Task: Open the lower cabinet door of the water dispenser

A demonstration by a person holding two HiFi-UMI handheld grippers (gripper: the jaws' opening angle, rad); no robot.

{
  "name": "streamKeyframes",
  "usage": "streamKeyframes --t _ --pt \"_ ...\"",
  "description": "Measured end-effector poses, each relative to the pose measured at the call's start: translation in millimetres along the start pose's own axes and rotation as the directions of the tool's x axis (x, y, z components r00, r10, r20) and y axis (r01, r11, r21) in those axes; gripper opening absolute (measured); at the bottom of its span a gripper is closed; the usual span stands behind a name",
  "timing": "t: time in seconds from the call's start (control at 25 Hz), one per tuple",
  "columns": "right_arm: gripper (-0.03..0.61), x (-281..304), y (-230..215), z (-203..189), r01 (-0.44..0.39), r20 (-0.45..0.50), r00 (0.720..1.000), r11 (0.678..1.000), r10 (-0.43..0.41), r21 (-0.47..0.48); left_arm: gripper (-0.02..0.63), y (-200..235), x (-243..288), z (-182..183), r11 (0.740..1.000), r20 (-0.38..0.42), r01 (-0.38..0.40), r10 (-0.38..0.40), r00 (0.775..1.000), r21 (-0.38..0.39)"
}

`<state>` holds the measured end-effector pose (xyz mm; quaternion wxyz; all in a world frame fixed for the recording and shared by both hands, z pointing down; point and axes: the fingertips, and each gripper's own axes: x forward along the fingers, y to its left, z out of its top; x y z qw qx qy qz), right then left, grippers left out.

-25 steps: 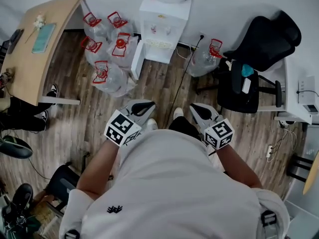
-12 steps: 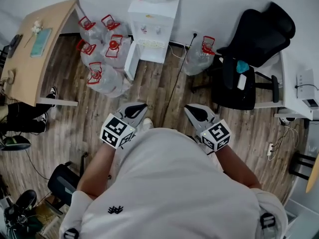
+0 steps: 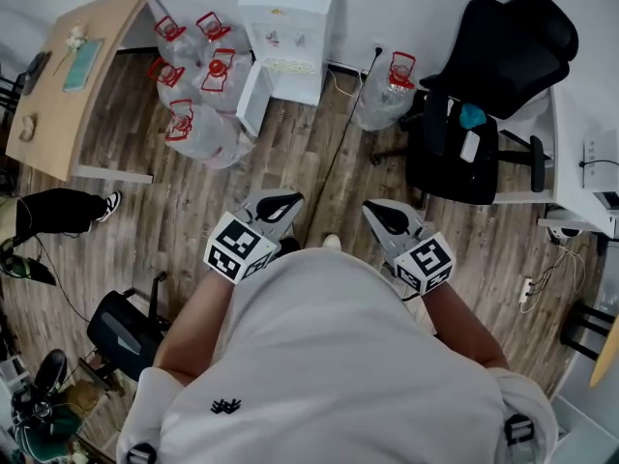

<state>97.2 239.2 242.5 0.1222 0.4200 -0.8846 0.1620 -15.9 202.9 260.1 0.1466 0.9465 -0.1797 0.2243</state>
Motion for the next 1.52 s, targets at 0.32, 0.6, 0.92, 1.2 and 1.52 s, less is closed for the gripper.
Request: streamKeyframes --t 0.32,0.6,0.92,1.2,1.52 --pt "0.002 -11 7 -16 -0.07 -0.003 0.998 0.998 0.07 -0.007 0.058 -25 -6 -19 0.996 -0.003 -0.056 0.056 0.998 -0.071" --pt "0.002 7 3 1 -0.047 0.011 0.999 0.998 0.048 -0.038 0.058 -7 -12 -22 0.996 -0.003 -0.057 0.057 0.998 -0.066" --pt "0.002 62 18 34 -0.033 0.017 0.999 0.996 0.034 -0.085 0.058 50 -39 -10 0.998 0.047 -0.047 0.049 0.998 -0.05" --pt "0.002 122 37 50 -0.027 0.001 1.0 0.995 0.027 -0.098 0.058 104 -79 -20 0.997 0.051 -0.055 0.058 0.997 -0.051" --pt "0.002 199 85 65 -0.057 0.012 0.998 0.993 0.058 -0.106 0.058 169 -138 -45 0.995 0.046 -0.09 0.092 0.995 -0.043"
